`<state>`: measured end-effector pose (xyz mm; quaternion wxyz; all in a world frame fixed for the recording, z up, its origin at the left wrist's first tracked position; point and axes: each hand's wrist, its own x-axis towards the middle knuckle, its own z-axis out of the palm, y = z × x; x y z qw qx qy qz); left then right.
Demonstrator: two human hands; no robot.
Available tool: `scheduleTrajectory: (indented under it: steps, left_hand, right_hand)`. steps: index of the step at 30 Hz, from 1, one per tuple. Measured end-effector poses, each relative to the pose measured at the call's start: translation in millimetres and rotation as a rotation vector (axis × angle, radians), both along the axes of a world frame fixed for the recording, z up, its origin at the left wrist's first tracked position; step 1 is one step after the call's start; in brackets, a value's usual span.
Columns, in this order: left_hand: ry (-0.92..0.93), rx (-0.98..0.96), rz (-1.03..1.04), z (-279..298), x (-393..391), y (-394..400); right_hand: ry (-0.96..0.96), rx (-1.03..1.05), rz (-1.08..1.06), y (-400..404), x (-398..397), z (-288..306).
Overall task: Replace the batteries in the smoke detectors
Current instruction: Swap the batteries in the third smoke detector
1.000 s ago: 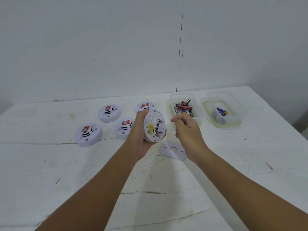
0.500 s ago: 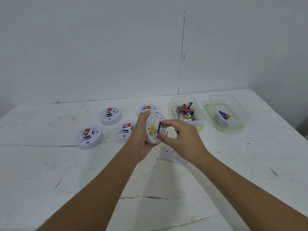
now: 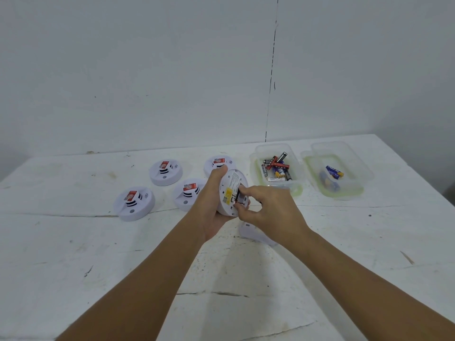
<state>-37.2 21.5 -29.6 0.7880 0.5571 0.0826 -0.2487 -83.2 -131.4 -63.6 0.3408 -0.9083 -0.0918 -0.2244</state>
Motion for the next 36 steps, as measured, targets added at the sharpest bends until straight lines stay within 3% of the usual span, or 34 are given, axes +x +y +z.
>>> scheduleTrajectory:
  steps: [10,16,29,36]
  left_hand:
    - [0.01,-0.007,-0.045,1.7,0.2,-0.6]
    - [0.027,-0.016,0.054,-1.9,0.2,-8.0]
    - [-0.049,-0.025,0.062,4.1,2.1,-26.9]
    - [-0.111,0.026,-0.037,21.8,3.3,-57.3]
  right_hand:
    - [-0.018,0.062,0.043,-4.1,-3.8,-0.8]
    - [0.167,0.25,0.021,2.8,-8.3,5.3]
    - [0.579,1.214,-0.099,-1.1,-4.2,22.8]
    - [0.546,1.23,-0.143,-26.9,-5.7,35.3]
